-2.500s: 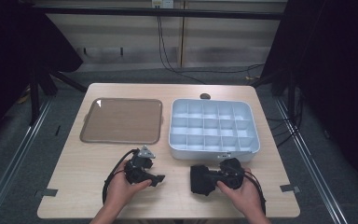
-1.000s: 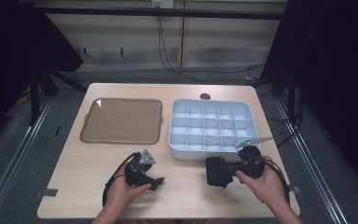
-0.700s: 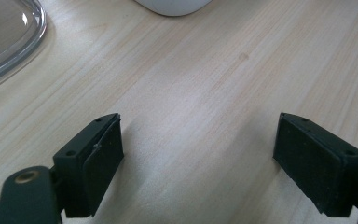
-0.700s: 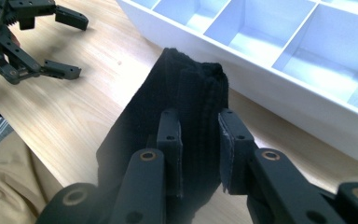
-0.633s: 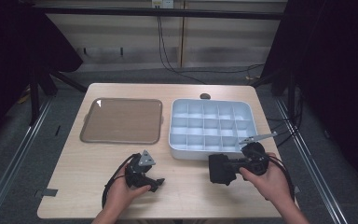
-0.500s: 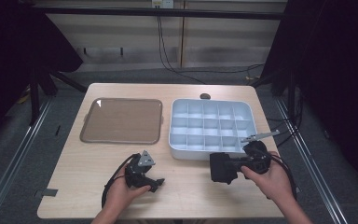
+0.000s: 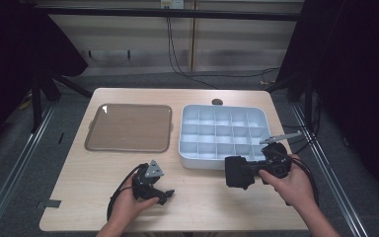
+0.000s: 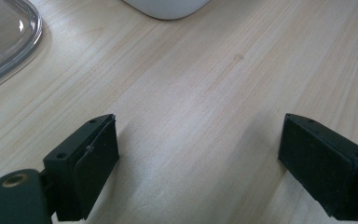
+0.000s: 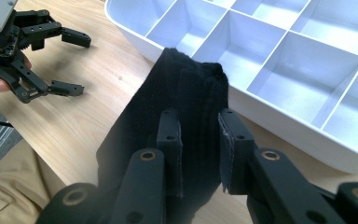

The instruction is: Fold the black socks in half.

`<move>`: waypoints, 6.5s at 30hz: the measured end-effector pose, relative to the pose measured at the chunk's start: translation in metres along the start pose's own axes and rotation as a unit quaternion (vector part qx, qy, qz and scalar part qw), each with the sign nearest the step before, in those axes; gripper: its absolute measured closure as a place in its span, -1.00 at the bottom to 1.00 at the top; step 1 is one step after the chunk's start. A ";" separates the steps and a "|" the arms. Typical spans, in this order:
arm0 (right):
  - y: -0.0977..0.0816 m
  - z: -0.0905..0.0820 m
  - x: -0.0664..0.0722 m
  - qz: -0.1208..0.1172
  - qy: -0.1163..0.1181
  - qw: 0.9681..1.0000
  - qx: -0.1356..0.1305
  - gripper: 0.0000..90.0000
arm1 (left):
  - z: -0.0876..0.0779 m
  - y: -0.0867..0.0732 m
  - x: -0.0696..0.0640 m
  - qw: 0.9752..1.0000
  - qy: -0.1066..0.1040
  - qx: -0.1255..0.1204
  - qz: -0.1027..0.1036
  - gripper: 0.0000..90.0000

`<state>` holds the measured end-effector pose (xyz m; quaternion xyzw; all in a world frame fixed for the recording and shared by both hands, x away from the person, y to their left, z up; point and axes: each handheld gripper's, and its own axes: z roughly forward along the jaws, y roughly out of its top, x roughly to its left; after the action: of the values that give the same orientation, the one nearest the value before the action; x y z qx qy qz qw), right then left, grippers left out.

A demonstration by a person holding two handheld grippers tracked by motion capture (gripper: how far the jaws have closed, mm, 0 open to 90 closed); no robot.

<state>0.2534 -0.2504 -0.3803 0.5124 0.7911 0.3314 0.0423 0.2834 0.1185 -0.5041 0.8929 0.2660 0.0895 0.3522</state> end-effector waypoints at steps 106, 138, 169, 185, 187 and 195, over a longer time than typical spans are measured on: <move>0.023 0.021 -0.106 0.041 -0.131 0.989 0.053 0.62 | 0.002 -0.005 0.001 1.000 -0.002 -0.023 0.006 -0.85; 0.026 0.026 -0.097 -0.003 -0.156 0.986 0.064 0.44 | 0.002 -0.005 0.001 1.000 -0.002 -0.023 0.006 -0.85; 0.020 0.022 -0.107 0.008 -0.194 0.979 0.055 -0.02 | 0.002 -0.005 0.001 1.000 -0.002 -0.023 0.006 -0.85; 0.033 0.009 -0.099 -0.001 -0.187 0.981 0.050 -0.01 | 0.003 -0.005 0.000 1.000 -0.002 -0.027 0.002 -0.85; 0.034 0.008 -0.098 -0.001 -0.183 0.982 0.052 0.01 | 0.003 -0.005 0.000 1.000 -0.002 -0.027 0.002 -0.85; 0.042 0.003 -0.092 -0.002 -0.171 0.983 0.065 0.12 | 0.003 -0.005 0.000 1.000 -0.002 -0.027 0.002 -0.85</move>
<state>0.3311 -0.3148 -0.3838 0.5613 0.7932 0.1872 0.1440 0.2824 0.1198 -0.5093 0.8836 0.2613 0.0958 0.3765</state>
